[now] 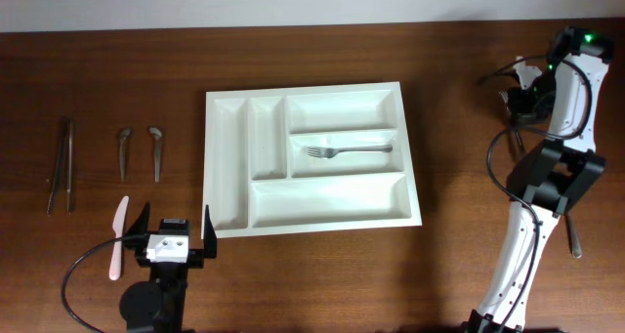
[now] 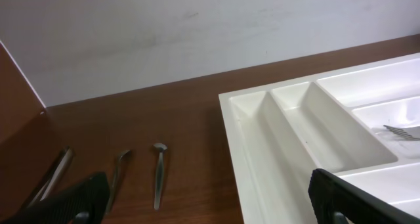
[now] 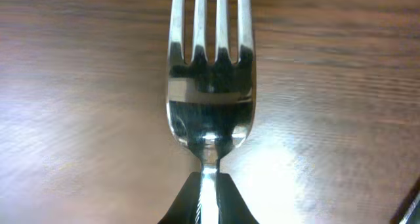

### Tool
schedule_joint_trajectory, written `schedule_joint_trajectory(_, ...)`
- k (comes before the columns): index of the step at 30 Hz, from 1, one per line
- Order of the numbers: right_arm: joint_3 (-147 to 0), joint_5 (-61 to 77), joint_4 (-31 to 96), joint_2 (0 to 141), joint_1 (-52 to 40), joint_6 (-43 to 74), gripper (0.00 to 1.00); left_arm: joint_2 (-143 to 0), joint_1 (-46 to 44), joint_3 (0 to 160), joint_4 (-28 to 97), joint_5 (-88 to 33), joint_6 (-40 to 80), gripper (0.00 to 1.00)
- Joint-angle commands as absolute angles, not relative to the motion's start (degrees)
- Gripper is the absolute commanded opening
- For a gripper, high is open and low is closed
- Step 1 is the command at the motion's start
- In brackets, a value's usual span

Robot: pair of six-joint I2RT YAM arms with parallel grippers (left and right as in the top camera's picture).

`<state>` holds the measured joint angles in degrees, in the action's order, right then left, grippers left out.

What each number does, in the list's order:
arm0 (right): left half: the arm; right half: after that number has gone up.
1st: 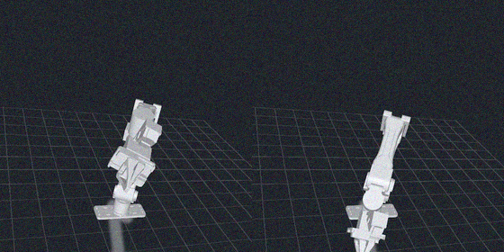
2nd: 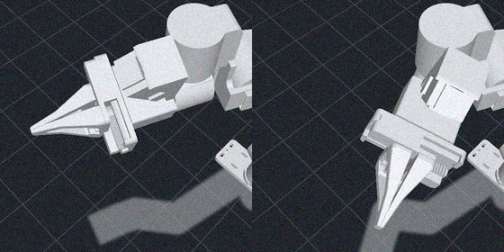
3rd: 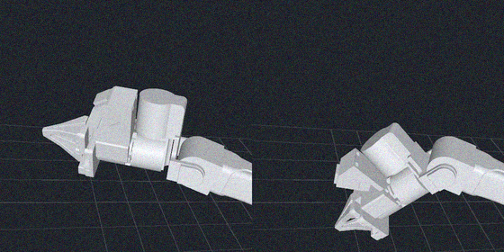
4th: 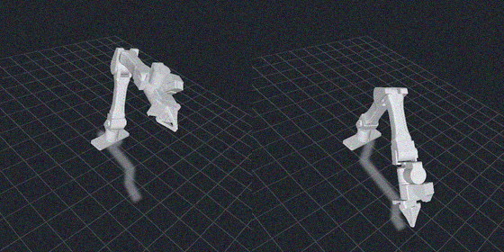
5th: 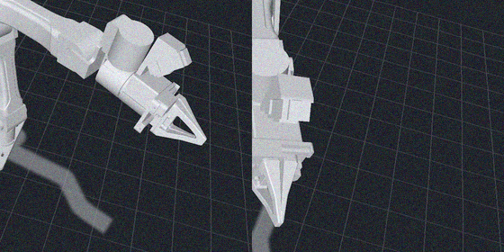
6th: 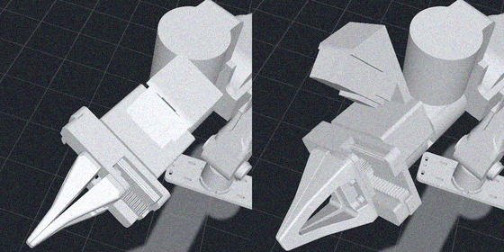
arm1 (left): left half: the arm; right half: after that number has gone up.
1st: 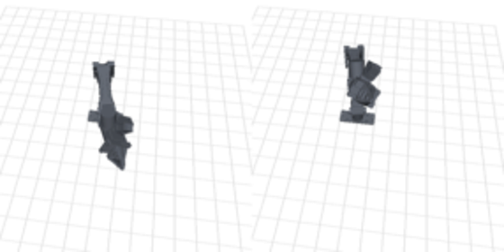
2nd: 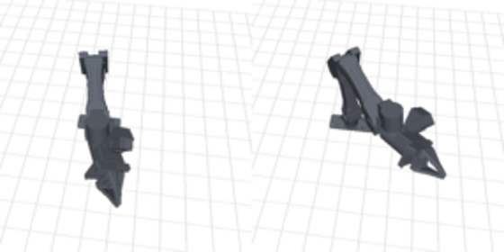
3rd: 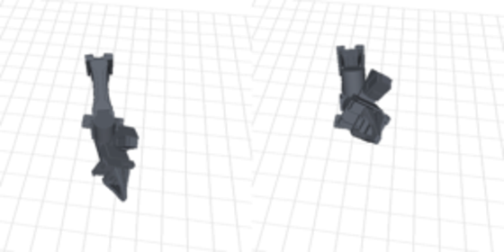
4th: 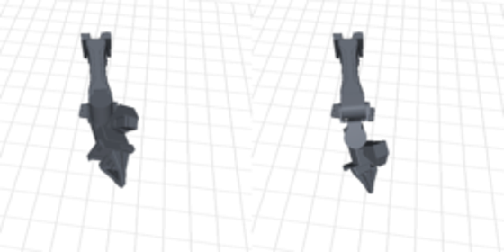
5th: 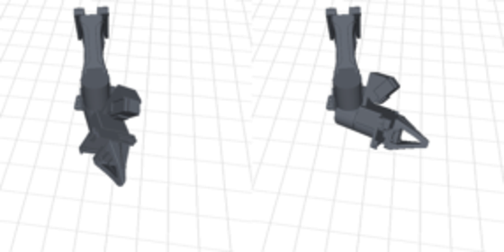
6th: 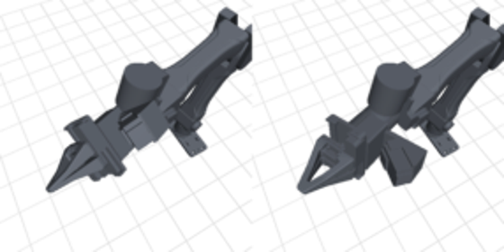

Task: Pack container
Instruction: 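Lower the right gripper and grasp the next fork, then carry the fork into the same compartment beside the first fork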

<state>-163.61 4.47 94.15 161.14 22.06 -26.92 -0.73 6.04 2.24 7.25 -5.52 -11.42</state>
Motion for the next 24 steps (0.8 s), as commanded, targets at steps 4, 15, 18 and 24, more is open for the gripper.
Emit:
schedule_joint_trajectory(4, -173.1, 11.1, 97.4, 157.4, 16.7, -33.5, 0.09, -0.3, 6.3, 1.9, 7.2, -5.1, -12.3, 0.99)
schedule_joint_trajectory(15, -173.5, 11.0, 97.4, 142.8, 5.0, -35.8, 0.10, -0.3, 6.3, 1.9, 7.2, -5.1, -12.3, 0.99)
schedule_joint_trajectory(18, -173.0, 11.0, 97.4, 139.7, 0.9, -35.8, 0.10, -0.3, 6.3, 1.9, 7.2, -5.1, -12.3, 0.99)
schedule_joint_trajectory(24, -165.8, 11.0, 97.4, 134.5, -7.4, -37.3, 0.10, -0.3, 6.3, 1.9, 7.2, -5.1, -12.3, 0.99)
